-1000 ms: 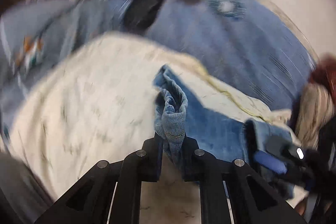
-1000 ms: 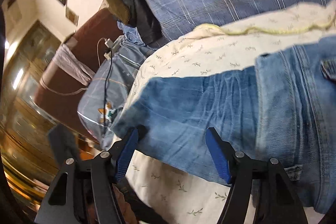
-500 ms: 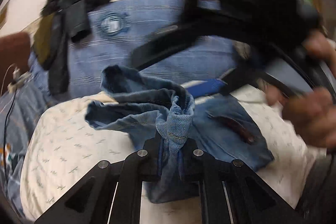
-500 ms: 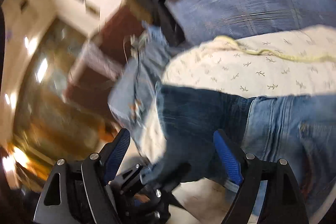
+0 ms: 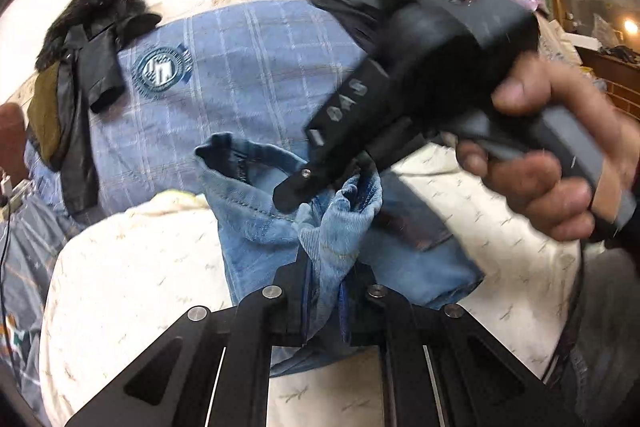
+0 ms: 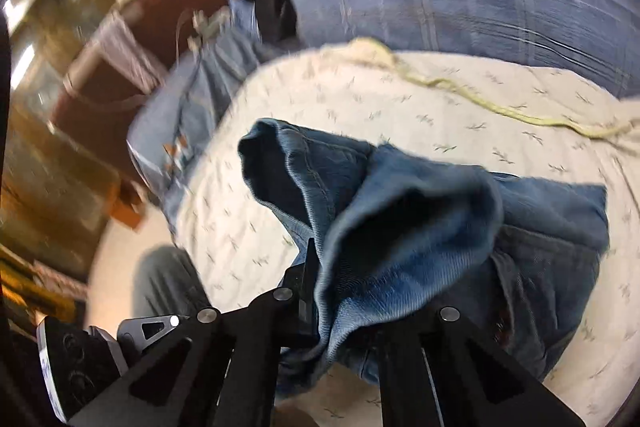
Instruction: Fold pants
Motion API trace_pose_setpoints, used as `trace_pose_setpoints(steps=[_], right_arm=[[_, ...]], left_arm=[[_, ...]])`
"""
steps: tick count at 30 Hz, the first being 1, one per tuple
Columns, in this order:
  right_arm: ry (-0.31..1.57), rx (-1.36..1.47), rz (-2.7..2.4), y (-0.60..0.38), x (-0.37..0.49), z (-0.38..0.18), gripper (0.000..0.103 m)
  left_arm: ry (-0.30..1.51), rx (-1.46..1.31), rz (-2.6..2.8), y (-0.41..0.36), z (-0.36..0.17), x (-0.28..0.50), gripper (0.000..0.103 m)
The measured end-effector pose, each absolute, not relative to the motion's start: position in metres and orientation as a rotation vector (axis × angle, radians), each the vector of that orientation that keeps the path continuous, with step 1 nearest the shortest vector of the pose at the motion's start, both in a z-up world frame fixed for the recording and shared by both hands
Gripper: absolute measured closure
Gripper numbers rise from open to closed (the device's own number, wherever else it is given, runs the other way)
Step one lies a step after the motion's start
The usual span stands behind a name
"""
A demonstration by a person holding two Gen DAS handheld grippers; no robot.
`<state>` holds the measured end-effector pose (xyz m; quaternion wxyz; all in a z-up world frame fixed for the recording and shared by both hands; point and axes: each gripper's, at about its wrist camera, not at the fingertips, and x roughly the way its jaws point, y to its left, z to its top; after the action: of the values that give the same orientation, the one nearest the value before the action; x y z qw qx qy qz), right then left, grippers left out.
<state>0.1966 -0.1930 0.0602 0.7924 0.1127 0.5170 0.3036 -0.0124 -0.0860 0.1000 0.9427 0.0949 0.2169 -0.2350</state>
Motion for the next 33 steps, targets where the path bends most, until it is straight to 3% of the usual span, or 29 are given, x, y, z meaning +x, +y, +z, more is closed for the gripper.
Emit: trace_pose_setpoints(steps=[4, 6, 7, 8, 9, 13, 16, 19, 24, 25, 26, 28, 30, 33], right_arm=[[0.992, 0.46, 0.642, -0.247, 0.193, 0.06, 0.098], [0.935, 0.504, 0.607, -0.268, 0.191, 0.05, 0.092], [0.898, 0.517, 0.575, -0.282, 0.189, 0.036, 0.084], [0.889, 0.56, 0.534, -0.296, 0.188, 0.021, 0.062], [0.902, 0.608, 0.491, -0.306, 0.191, 0.01, 0.054], [0.944, 0.717, 0.442, -0.322, 0.2, -0.012, 0.067], [0.897, 0.607, 0.429, -0.311, 0.198, 0.01, 0.097], [0.867, 0.553, 0.378, -0.311, 0.2, 0.015, 0.097], [0.944, 0.594, 0.298, -0.32, 0.204, -0.008, 0.089], [0.926, 0.593, 0.298, -0.321, 0.201, -0.002, 0.079], [0.891, 0.583, 0.294, -0.322, 0.196, 0.007, 0.058], [0.76, 0.562, 0.295, -0.325, 0.179, 0.033, 0.028], [0.7, 0.559, 0.355, -0.324, 0.171, 0.047, 0.028], [0.708, 0.57, 0.461, -0.314, 0.175, 0.047, 0.029]], left_arm=[[0.434, 0.263, -0.548, -0.115, 0.111, -0.008, 0.092], [0.478, 0.279, -0.613, -0.132, 0.101, 0.001, 0.09], [0.506, 0.281, -0.645, -0.137, 0.091, 0.007, 0.089], [0.551, 0.296, -0.672, -0.144, 0.075, 0.011, 0.089], [0.587, 0.317, -0.678, -0.148, 0.063, 0.014, 0.089], [0.607, 0.298, -0.684, -0.143, 0.035, 0.013, 0.088], [0.579, 0.233, -0.717, -0.129, 0.041, 0.01, 0.088], [0.576, 0.13, -0.756, -0.115, 0.044, 0.016, 0.087], [0.655, 0.105, -0.801, -0.109, 0.025, 0.014, 0.072], [0.655, 0.086, -0.831, -0.103, 0.03, 0.011, 0.065], [0.658, 0.057, -0.864, -0.098, 0.035, 0.008, 0.059], [0.631, -0.057, -0.928, -0.077, 0.051, 0.007, 0.054], [0.609, -0.147, -0.929, -0.058, 0.062, 0.012, 0.046], [0.61, -0.243, -0.85, -0.027, 0.062, 0.037, 0.043]])
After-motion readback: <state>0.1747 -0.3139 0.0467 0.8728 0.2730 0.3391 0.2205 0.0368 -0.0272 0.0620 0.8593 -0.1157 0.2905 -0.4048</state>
